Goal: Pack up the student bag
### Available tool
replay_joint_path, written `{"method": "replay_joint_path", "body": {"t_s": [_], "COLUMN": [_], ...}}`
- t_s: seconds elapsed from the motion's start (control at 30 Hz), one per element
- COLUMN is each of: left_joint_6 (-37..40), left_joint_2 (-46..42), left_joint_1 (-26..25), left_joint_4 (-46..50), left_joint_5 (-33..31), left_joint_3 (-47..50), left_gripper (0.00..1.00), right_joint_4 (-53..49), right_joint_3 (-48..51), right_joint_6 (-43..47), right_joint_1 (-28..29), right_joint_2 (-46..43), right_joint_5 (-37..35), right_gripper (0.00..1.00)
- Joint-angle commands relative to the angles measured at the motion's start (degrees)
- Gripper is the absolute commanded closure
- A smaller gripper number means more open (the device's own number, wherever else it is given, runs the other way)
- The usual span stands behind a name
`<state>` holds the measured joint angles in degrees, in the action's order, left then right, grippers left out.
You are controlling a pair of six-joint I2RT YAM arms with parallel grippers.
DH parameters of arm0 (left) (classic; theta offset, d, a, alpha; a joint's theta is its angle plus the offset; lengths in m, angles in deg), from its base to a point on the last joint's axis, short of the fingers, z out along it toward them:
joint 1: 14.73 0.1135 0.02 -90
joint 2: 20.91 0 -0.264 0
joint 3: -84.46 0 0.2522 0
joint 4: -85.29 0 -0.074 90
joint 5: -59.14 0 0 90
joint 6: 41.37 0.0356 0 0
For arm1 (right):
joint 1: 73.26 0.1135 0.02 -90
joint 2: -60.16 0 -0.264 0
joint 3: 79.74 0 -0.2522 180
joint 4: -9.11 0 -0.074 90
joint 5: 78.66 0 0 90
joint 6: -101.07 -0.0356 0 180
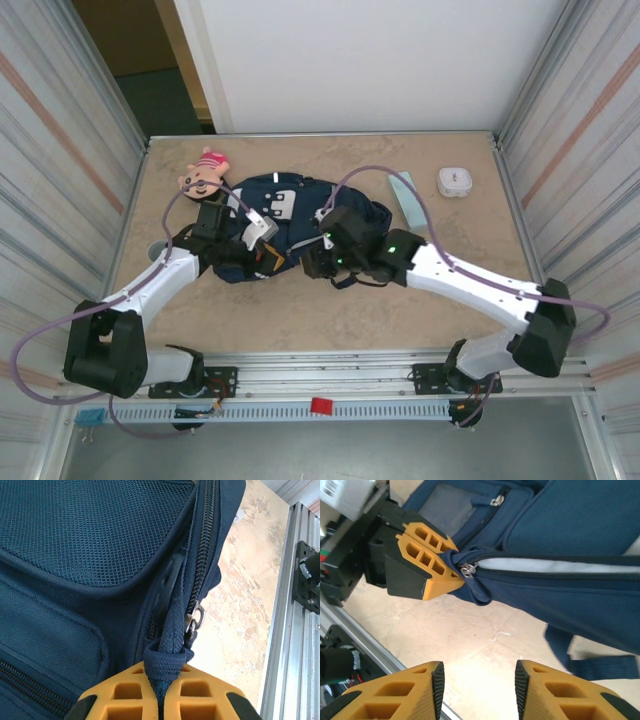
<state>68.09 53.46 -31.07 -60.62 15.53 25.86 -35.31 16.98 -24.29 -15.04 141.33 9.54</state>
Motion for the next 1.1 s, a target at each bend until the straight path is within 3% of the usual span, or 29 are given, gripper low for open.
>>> {"method": "replay_joint_path", "body": {"t_s": [0.0,0.47,0.67,0.83,1.07], "left_joint_6": [-2.2,-2.4,-2.1,-1.7,-0.8], "left_joint_2": [-0.5,-0.5,-0.8,-1.2,-1.5], "left_joint_1": [0.1,-0.5,-0.6,-0.6,-0.6], "left_joint_4": [-1.6,-2.3,-2.7,-2.3,-1.2], "left_joint_5": [6.8,9.0,11.5,10.9,8.6], "left_joint_3": [-2.4,-2.1,-1.7,-1.8,-1.9], "left_gripper": [1.00,1.00,1.00,1.00,1.00], "right_joint_4": [3.0,8.8,9.5,3.1,0.2], "right_joint_3": [-2.6,-6.3,-8.5,-9.8,-6.2], "right_joint_6": [-8.3,-7.1,-5.9,-6.6,-7.3], "right_joint_1": [2.1,2.2,0.5,0.4,-1.6], "right_joint_2": [4.6,13.8,17.8,18.6,14.4], "right_joint_5": [-4.9,-14.6,-14.3,-21.1,-24.9], "right_gripper": [0.58,0.58,0.59,0.78,0.95]}}
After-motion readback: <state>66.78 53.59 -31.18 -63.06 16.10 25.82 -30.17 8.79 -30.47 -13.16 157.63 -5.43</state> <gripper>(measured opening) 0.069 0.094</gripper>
